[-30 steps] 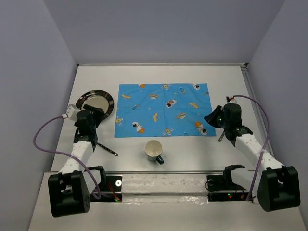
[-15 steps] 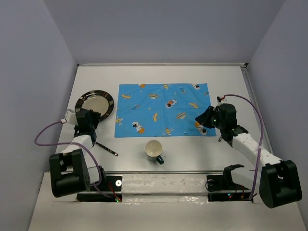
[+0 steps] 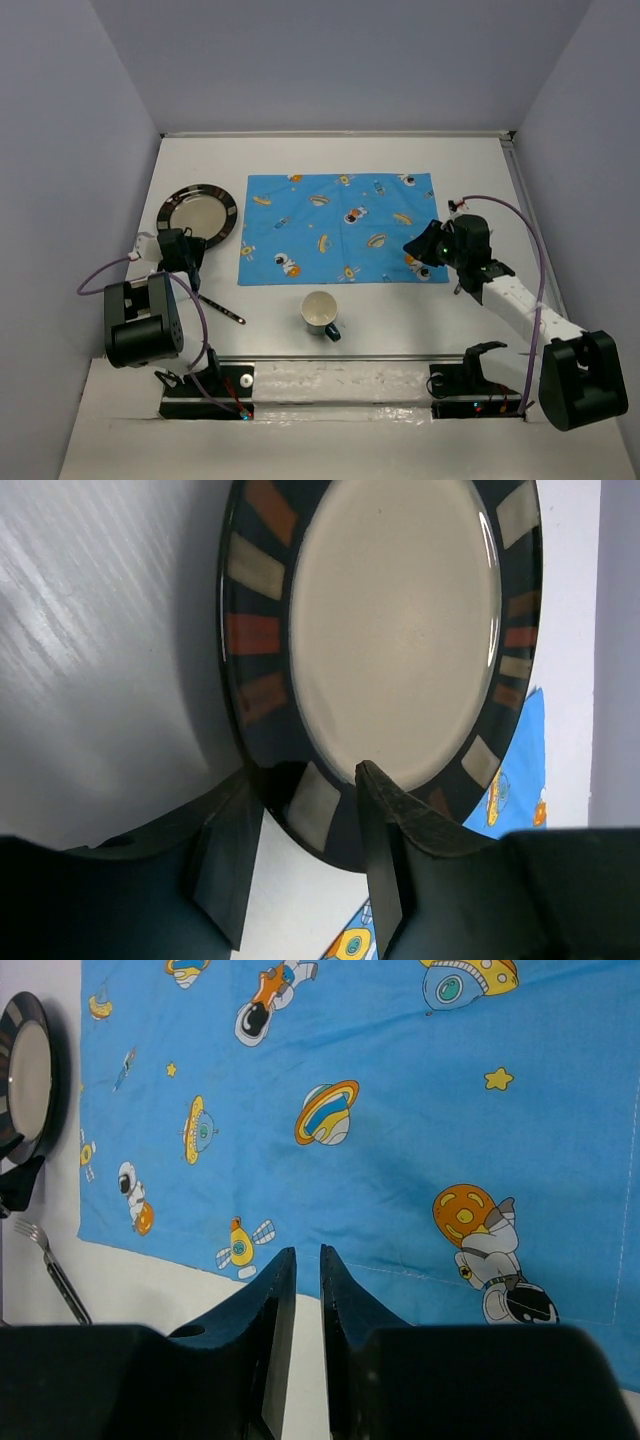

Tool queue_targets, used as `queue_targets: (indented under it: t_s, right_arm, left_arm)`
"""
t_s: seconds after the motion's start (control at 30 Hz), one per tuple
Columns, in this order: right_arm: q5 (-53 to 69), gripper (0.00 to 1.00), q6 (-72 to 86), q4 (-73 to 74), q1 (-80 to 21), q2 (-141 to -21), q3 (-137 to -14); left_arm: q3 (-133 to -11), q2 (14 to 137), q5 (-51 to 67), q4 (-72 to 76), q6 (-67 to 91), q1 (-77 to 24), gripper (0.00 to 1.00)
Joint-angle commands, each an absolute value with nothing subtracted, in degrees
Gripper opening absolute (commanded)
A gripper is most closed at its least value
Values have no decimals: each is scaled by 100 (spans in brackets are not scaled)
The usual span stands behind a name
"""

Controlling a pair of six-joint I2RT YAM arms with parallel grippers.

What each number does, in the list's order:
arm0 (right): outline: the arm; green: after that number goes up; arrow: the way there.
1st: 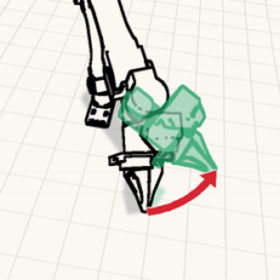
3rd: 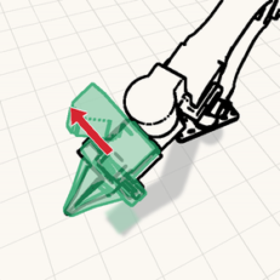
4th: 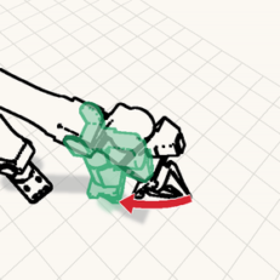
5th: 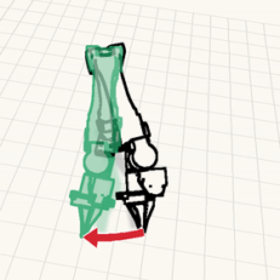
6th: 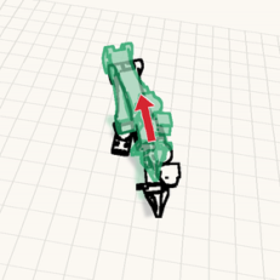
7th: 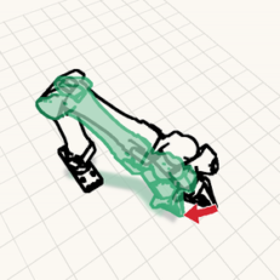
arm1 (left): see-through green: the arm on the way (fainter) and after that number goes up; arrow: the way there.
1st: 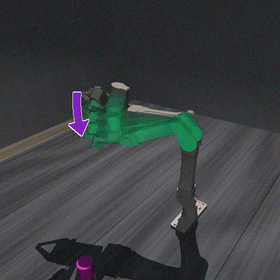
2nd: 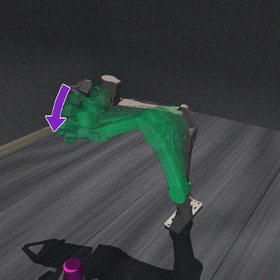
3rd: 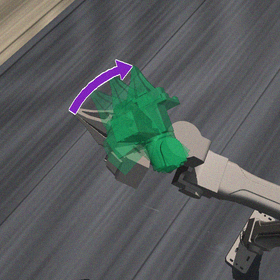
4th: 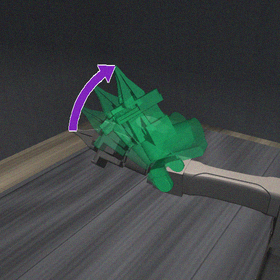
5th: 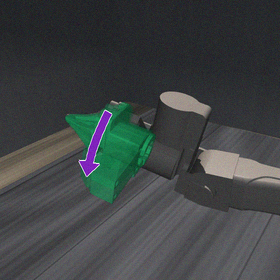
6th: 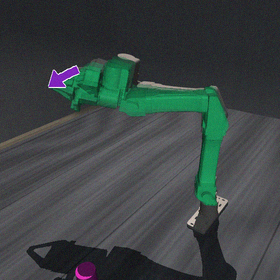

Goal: Set the dinner table for one person

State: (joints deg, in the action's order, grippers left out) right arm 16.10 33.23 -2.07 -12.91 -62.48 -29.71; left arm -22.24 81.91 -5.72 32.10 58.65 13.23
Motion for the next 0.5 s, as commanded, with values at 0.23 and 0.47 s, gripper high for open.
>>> queue_targets:
  t_s: [0.23, 0.47]
  right_arm:
    - [1723, 22, 3287, -466, -1450, -6328, -3313]
    - [1731, 22, 3208, -351, -1450, -6328, -3410]
  left_arm:
    - [-2320, 8569, -484, 4323, 5924, 1336, 0]
    - [-2267, 7753, -194, 4913, 5845, 1362, 0]
